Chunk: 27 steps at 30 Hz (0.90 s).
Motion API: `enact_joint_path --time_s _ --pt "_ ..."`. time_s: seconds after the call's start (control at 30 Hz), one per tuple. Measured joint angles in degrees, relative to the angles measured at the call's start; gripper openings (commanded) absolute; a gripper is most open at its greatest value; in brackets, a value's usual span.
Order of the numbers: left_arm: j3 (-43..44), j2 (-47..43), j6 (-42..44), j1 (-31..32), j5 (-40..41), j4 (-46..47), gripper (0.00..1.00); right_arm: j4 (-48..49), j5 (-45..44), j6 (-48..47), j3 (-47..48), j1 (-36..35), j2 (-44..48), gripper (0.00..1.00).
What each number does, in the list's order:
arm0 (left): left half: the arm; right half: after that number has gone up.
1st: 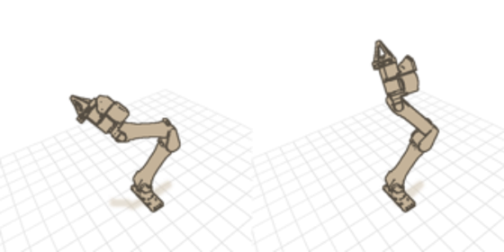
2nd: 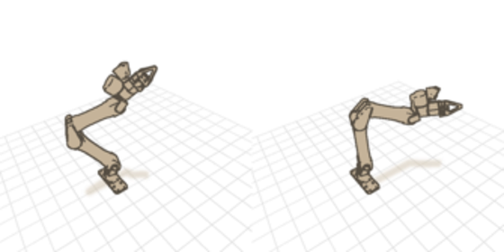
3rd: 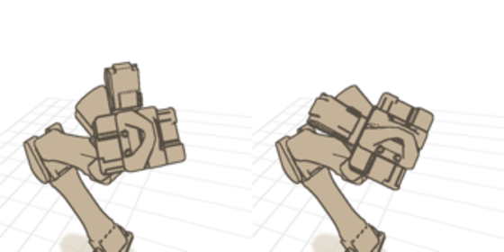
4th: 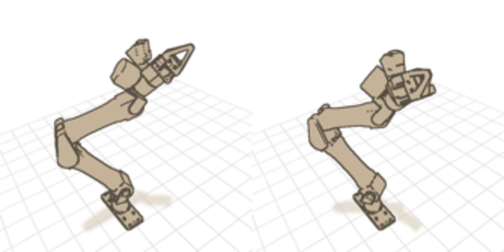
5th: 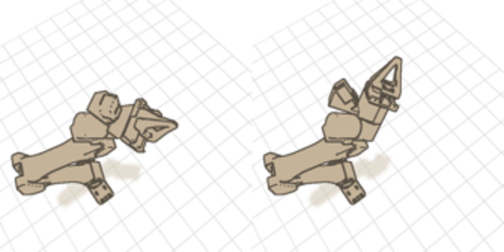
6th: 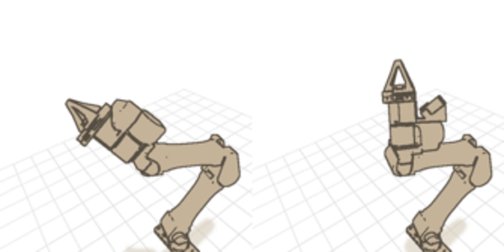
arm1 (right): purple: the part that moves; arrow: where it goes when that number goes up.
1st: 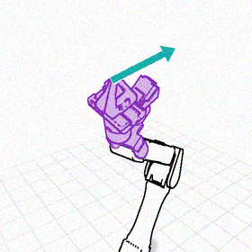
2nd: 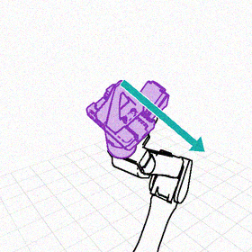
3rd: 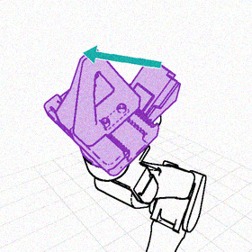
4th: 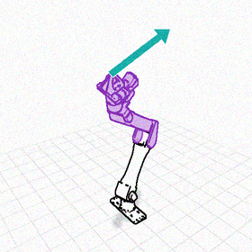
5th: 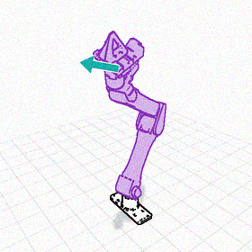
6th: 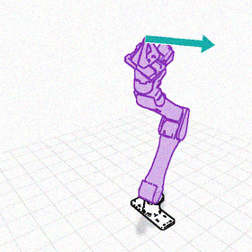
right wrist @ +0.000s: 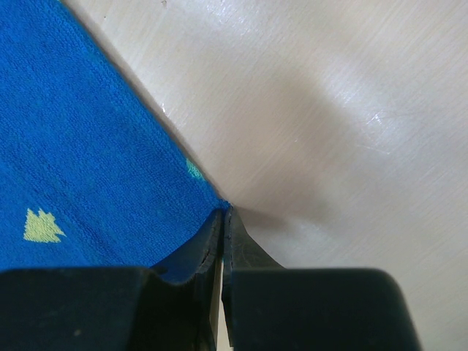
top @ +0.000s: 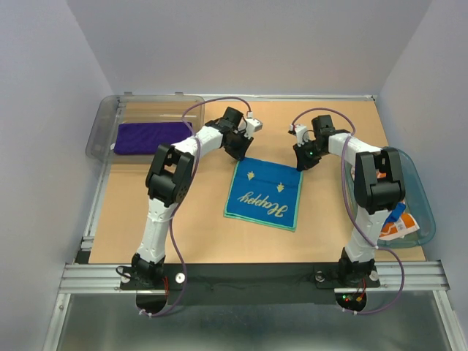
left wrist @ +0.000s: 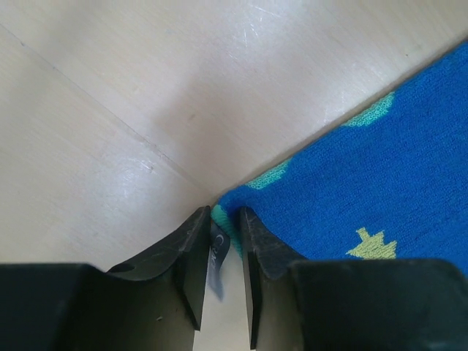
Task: Fold and stack the towels
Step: Fold the towel
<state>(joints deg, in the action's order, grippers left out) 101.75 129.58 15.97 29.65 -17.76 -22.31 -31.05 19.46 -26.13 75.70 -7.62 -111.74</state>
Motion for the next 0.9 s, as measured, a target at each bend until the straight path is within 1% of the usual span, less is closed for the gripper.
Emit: enact_joint_path --time_s 0.13,0.2,0.23,0.27,0.3,0.33,0.53,0.7,0.8,0.9 --pt "0.1 0.1 -0.3 0.2 0.2 0.0 0.29 0.0 -0.1 0.0 0.0 0.0 0.0 0.02" --pt "0.1 0.1 -0.4 0.2 0.3 0.0 0.16 0.0 -0.2 0.0 0.0 0.0 0.0 0.02" --pt "0.1 0.1 -0.7 0.2 0.2 0.0 0.15 0.0 -0.3 0.0 0.0 0.0 0.0 0.01" --pt "0.1 0.1 -0.8 0.2 0.1 -0.1 0.08 0.0 -0.3 0.0 0.0 -0.1 0.0 0.01" --pt "0.1 0.1 -1.0 0.2 0.1 -0.1 0.07 0.0 -0.4 0.0 0.0 -0.2 0.0 0.00" --pt "0.1 0.1 -1.0 0.2 0.0 -0.1 0.00 0.0 -0.5 0.0 0.0 -0.3 0.0 0.01" --pt "-0.9 -0.3 -2.0 -0.8 -1.0 1.0 0.00 -0.7 -2.4 0.0 1.0 -0.6 0.0 0.00" --pt "-3.5 -1.9 -2.6 -1.9 -1.8 3.6 0.00 -1.6 -3.2 -0.2 4.2 -0.7 -0.3 0.00" --pt "-3.8 -2.2 -2.6 -2.2 -1.7 4.4 0.00 -1.3 -4.0 -0.3 7.3 -0.9 -0.3 0.00" --pt "-4.3 -2.6 -2.6 -2.5 -1.4 6.4 0.00 -0.5 -5.1 -0.6 8.3 -1.2 -0.3 0.01"
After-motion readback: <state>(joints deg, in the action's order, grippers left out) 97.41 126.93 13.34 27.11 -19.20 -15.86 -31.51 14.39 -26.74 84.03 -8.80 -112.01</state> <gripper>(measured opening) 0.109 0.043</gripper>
